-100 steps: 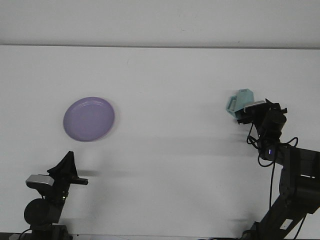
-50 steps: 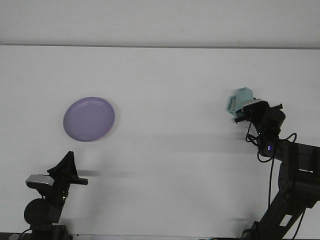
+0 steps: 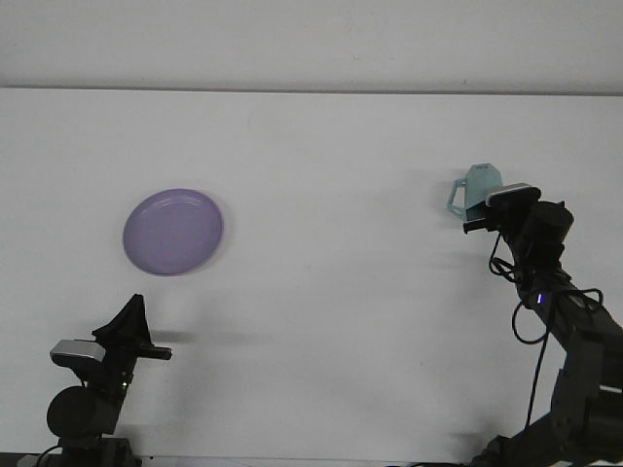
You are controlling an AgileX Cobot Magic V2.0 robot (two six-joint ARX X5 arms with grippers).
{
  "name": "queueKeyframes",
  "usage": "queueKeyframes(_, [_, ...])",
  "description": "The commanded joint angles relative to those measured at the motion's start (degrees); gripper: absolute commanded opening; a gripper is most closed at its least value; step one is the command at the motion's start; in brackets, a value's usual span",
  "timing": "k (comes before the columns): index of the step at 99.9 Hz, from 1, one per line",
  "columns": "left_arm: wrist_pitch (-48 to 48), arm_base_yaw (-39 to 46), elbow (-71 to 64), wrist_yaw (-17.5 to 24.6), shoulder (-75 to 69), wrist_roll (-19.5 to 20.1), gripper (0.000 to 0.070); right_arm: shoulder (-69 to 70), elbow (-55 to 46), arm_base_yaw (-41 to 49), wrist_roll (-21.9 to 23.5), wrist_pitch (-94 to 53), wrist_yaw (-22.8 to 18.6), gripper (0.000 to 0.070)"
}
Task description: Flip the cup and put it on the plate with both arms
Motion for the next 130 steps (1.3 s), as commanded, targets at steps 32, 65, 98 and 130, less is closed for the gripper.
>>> queueKeyframes(32, [0.63, 0.00, -1.01, -0.15, -0.11, -0.07, 0.0012, -28.13, 1.38, 5.11, 17.27, -38.73, -0.31, 0.0007])
queueKeyframes(65, [0.63, 0.00, -1.01, -0.13, -0.11, -0.09, 0.0012, -34.29, 11.10, 20.50, 16.76, -73.26, -3.52, 0.0006])
queueKeyframes(98, [0.57, 0.00, -1.01, -0.13, -0.11, -0.28, 0.0012, -19.52, 25.22, 41.20, 13.77, -93.96, 0.55, 0.0005])
queueKeyframes(130, [0.50, 0.00, -1.01, -0.13, -0.11, -0.28, 0.0012, -2.25, 32.09, 50.58, 9.97, -98.77, 3.41, 0.0005])
